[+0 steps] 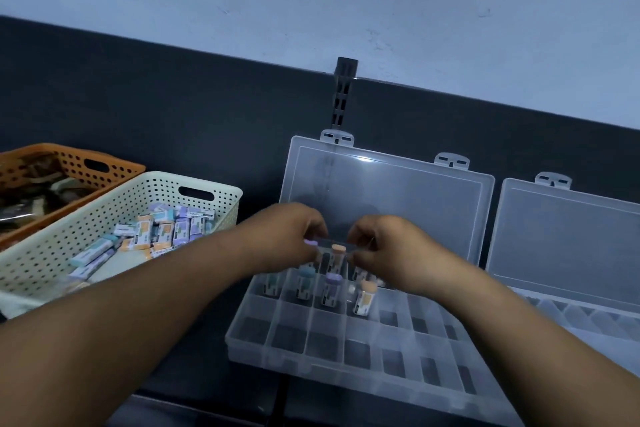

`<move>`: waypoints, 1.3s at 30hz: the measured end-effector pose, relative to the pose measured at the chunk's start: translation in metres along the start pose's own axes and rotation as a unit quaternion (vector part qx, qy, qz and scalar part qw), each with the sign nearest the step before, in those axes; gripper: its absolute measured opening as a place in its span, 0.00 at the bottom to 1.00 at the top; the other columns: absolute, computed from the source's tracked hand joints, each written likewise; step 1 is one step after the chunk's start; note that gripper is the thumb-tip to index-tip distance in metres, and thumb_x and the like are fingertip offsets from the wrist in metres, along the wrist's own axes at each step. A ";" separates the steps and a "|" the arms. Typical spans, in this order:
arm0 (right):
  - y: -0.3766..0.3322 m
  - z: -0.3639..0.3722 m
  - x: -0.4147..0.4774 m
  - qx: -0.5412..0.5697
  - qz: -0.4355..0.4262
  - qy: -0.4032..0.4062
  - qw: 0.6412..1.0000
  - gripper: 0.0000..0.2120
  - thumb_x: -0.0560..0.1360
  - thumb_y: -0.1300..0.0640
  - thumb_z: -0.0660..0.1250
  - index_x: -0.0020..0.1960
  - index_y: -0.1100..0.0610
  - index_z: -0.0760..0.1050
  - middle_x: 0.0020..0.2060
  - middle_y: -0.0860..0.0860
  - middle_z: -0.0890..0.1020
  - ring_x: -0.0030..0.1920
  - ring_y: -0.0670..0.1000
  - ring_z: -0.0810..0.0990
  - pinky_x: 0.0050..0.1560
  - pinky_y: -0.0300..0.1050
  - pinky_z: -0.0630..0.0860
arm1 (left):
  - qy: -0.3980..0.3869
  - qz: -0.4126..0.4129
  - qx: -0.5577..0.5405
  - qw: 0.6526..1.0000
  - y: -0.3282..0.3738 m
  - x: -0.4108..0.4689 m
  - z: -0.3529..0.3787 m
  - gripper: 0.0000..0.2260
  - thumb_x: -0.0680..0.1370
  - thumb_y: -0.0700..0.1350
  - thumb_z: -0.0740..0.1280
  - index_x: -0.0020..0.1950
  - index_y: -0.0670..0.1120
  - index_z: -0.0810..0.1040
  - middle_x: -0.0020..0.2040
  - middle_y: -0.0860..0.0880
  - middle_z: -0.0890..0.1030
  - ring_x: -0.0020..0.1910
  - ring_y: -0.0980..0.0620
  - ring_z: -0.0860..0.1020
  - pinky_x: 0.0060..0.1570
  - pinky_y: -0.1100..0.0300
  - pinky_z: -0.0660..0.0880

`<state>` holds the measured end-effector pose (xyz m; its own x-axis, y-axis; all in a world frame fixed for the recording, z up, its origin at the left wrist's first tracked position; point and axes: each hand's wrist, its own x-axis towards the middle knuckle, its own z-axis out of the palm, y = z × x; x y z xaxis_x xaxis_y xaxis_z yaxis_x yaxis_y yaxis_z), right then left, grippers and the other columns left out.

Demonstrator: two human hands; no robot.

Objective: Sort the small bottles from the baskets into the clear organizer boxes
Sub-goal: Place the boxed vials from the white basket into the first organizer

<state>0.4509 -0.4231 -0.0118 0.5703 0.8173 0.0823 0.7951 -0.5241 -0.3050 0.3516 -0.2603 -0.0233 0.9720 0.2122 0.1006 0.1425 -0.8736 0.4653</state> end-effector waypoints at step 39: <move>-0.180 0.118 0.184 -0.147 -0.123 -0.158 0.969 0.10 0.77 0.54 0.63 0.55 0.50 0.79 0.51 0.50 0.81 0.48 0.52 0.79 0.48 0.47 0.78 | -0.054 -0.182 0.135 0.973 -0.203 -0.055 -0.065 0.05 0.78 0.44 0.61 0.47 0.48 0.77 0.44 0.47 0.78 0.43 0.49 0.76 0.39 0.58 0.68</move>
<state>0.3885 -0.1506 -0.0541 0.3013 0.9342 -0.1911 0.9499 -0.3115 -0.0253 0.2572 -0.0660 -0.0659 0.8603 0.4940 -0.1264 0.5098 -0.8358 0.2037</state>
